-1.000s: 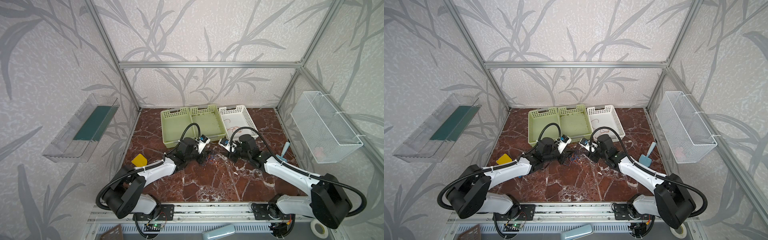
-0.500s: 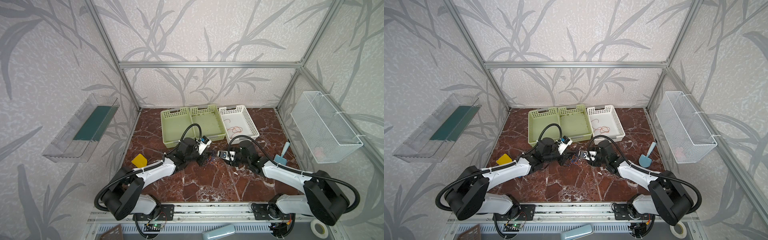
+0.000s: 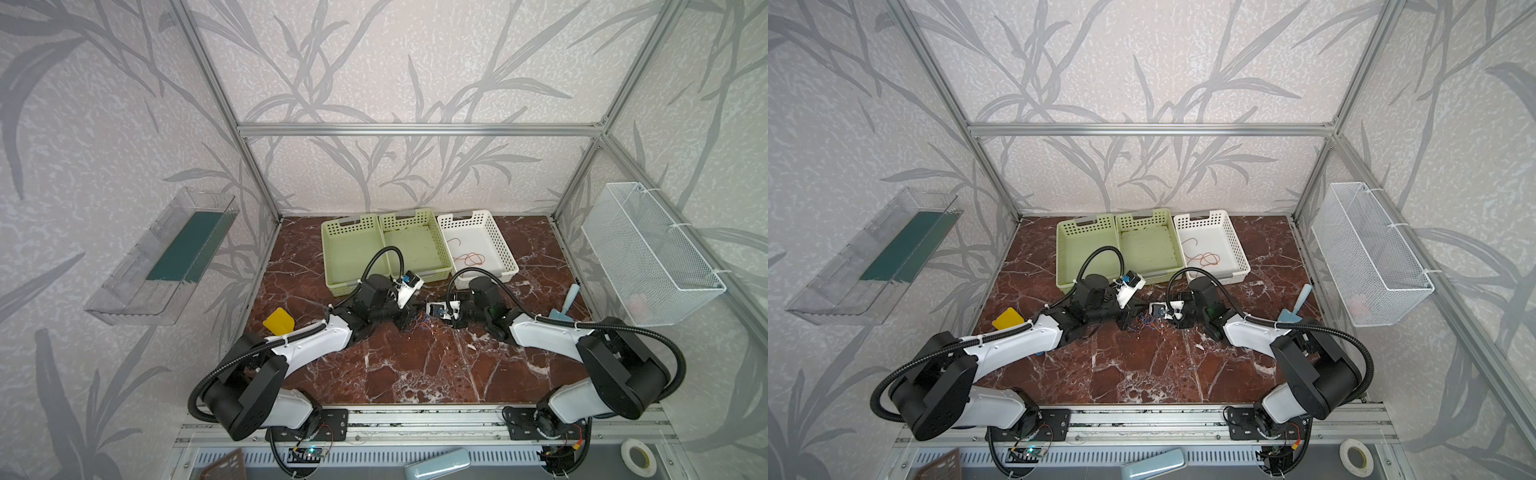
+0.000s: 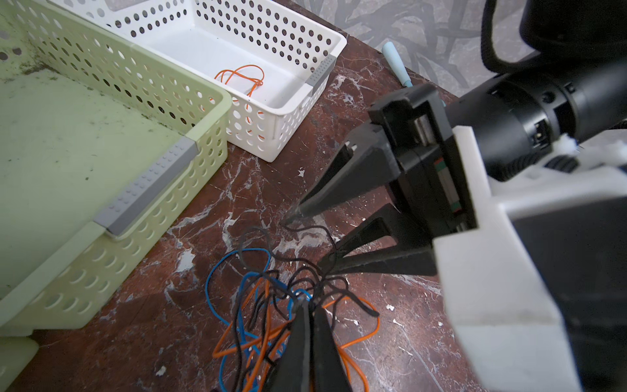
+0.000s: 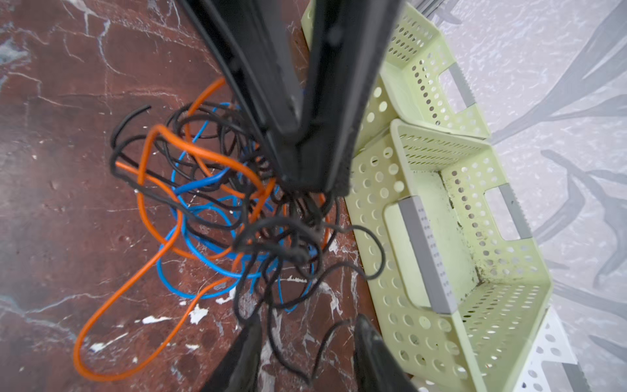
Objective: Untangle and sort cables by color
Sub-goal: Untie the cable from multiple cables.
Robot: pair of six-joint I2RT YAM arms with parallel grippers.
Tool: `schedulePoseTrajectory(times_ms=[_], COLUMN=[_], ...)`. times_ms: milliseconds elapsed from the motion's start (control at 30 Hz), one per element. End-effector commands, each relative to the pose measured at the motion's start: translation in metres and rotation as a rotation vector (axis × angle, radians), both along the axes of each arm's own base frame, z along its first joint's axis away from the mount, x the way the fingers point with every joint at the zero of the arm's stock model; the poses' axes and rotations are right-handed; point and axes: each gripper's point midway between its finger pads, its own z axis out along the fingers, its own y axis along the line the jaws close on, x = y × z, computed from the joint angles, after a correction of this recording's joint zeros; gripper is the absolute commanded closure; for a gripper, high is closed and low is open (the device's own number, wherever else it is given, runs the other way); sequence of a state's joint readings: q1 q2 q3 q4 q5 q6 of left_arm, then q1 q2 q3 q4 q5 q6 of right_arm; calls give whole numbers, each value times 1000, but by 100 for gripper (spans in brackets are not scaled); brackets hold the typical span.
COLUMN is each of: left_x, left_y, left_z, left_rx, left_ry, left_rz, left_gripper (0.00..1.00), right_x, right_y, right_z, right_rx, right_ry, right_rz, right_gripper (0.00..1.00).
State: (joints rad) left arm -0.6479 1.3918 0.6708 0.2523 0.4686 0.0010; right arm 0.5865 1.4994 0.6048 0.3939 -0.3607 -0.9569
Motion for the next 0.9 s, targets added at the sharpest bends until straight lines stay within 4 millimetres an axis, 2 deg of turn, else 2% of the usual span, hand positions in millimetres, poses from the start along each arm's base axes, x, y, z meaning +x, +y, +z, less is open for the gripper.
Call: schedulePoseTrajectory(times_ms=[0, 133, 167, 233, 300, 400, 533, 700, 867], left_x=[4, 8, 10, 14, 20, 26, 31, 30, 28], left_y=[-6, -1, 1, 7, 14, 20, 24, 27, 13], left_z=[17, 13, 12, 10, 5, 0, -3, -11, -20], left_rx=[-15, 10, 18, 36, 50, 30, -20, -21, -61], left_ry=[-48, -47, -51, -65, -72, -73, -68, -52, -12], left_rz=[-12, 21, 37, 77, 123, 181, 232, 242, 190], left_gripper=[100, 100, 100, 100, 95, 75, 49, 43, 38], right_x=[0, 6, 9, 13, 12, 8, -6, -8, -14], right_y=[11, 2, -4, -13, -20, -27, -26, -26, -23], right_z=[7, 8, 11, 17, 26, 46, 49, 56, 67], right_rx=[19, -7, -14, -33, -45, -28, -35, 17, 30], right_ry=[-35, -68, -77, -86, -83, -72, -5, 20, 8], right_rz=[42, -19, -63, -117, -148, -185, -141, -161, -117], right_gripper=[70, 99, 100, 100, 100, 100, 100, 100, 100])
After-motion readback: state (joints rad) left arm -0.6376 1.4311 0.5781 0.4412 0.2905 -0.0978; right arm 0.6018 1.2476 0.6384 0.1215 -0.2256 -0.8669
